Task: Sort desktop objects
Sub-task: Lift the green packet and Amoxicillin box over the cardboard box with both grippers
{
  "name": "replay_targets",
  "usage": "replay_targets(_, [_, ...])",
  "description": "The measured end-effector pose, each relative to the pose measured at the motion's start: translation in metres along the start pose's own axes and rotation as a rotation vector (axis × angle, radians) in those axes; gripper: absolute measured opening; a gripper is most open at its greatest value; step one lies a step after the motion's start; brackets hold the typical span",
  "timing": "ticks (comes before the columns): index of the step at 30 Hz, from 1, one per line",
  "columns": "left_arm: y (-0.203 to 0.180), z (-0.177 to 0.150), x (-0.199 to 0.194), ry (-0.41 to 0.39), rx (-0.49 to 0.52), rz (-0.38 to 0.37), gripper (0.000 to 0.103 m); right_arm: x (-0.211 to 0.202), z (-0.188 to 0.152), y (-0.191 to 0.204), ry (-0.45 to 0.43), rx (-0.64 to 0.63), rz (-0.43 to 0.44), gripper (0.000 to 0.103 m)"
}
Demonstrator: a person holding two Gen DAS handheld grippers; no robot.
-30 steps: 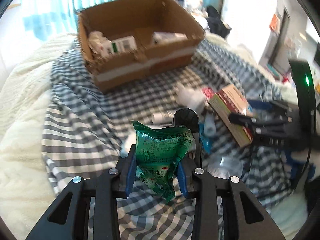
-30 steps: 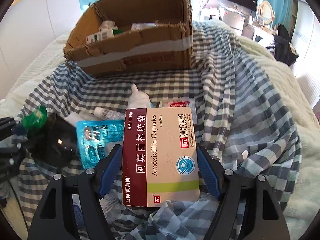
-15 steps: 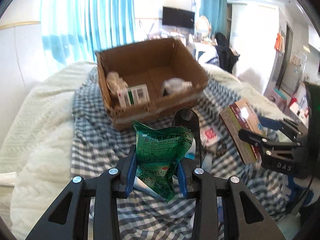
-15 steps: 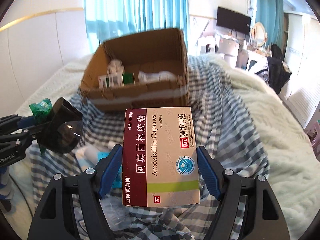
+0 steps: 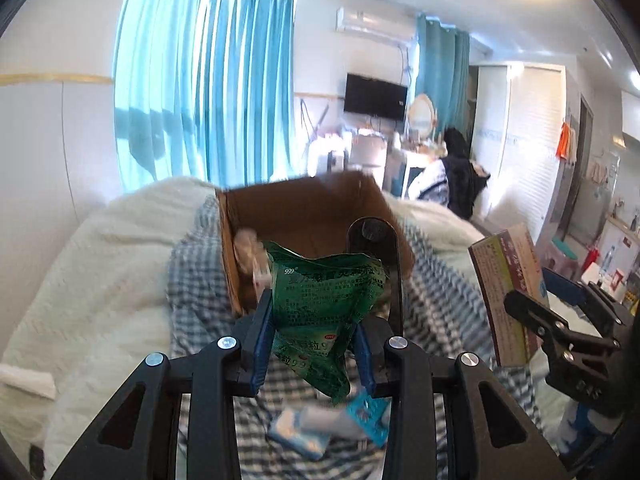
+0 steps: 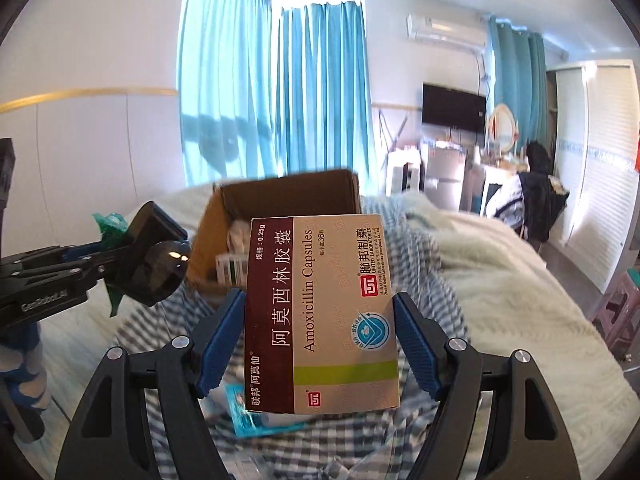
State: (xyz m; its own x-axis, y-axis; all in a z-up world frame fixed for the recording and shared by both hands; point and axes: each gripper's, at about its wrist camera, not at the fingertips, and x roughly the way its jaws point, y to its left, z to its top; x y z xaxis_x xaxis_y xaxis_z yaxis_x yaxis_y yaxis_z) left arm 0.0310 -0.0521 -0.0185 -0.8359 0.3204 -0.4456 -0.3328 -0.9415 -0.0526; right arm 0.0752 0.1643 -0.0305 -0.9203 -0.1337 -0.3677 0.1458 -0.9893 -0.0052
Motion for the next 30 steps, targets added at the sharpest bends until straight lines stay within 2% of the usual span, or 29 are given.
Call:
replay_targets(7, [-0.006,0.029,-0.009,-0.093,0.024,0.022,0.036,-0.014,0.033,0.002,-0.097,-0.001,-0.003,0.074])
replay_targets(14, [-0.007,0.05,-0.005,-0.146,0.031,0.024,0.036,-0.015,0.06,0.001,-0.162,0.001,-0.008,0.074])
replay_targets(20, [-0.006,0.065,0.007,-0.167,0.044,0.024,0.036,-0.005,0.079,0.01,-0.189,-0.018,0.0,0.074])
replay_targets(30, [0.004,0.084,0.044,-0.17,0.034,0.026,0.036,0.037,0.098,0.022,-0.196,-0.04,0.019,0.074])
